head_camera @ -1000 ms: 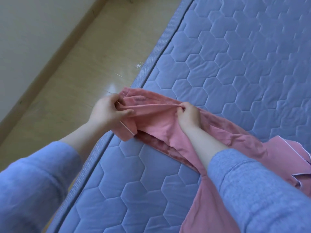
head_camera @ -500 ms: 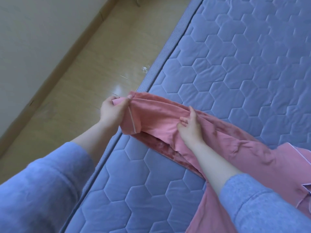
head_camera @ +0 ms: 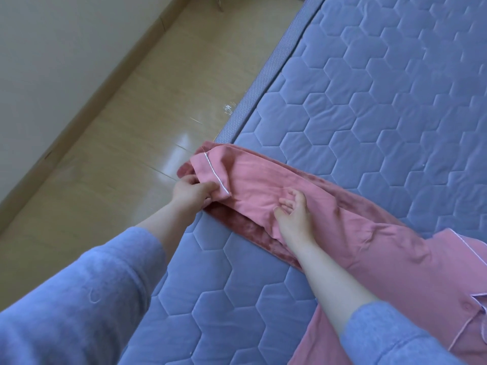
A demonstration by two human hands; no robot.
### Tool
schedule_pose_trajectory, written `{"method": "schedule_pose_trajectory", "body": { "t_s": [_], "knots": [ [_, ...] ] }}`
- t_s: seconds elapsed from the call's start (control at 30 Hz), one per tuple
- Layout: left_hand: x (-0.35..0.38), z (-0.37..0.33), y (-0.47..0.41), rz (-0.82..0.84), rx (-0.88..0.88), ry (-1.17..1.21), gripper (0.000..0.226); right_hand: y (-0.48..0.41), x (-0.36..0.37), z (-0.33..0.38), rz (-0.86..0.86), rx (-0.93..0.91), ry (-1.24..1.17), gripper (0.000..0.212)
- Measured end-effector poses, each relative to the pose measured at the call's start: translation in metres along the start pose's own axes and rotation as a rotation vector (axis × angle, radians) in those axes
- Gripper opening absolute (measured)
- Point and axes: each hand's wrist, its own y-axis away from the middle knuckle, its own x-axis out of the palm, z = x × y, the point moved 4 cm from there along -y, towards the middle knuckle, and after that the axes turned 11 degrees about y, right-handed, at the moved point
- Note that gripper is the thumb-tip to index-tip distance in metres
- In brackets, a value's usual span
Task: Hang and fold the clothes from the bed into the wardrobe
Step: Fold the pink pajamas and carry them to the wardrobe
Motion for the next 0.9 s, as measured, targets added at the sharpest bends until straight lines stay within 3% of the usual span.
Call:
{"method": "schedule_pose_trajectory", "body": {
  "t_s": [0.17, 0.33, 0.43, 0.63, 0.73, 0.83, 0.9],
  "knots": [
    [-0.002, -0.055, 0.005, -0.232, 0.396, -0.076, 0.016, -0.007, 0.001, 0.010, 0.071, 0.059, 0.004, 0.044],
    [0.003, -0.101, 0.031, -0.134, 0.710, -0.239, 0.010, -0.011, -0.011, 0.050, 0.218, 0.208, -0.210, 0.034],
    [0.012, -0.100, 0.050, -0.066, 0.785, -0.348, 0.008, -0.012, -0.023, 0.098, 0.352, 0.222, -0.363, 0.030],
    [0.024, -0.076, 0.091, 0.043, 0.927, -0.395, 0.015, 0.003, -0.025, 0.171, 0.461, 0.096, -0.375, 0.029],
    [0.029, -0.062, 0.100, 0.092, 0.934, -0.444, 0.020, 0.007, -0.026, 0.175, 0.406, 0.083, -0.277, 0.026],
    [0.033, -0.052, 0.108, 0.105, 0.959, -0.484, 0.024, 0.010, -0.029, 0.165, 0.310, 0.057, -0.091, 0.010],
    [0.035, -0.045, 0.114, 0.114, 0.942, -0.483, 0.026, 0.012, -0.037, 0.159, 0.194, -0.011, 0.051, 0.016]
  ]
}}
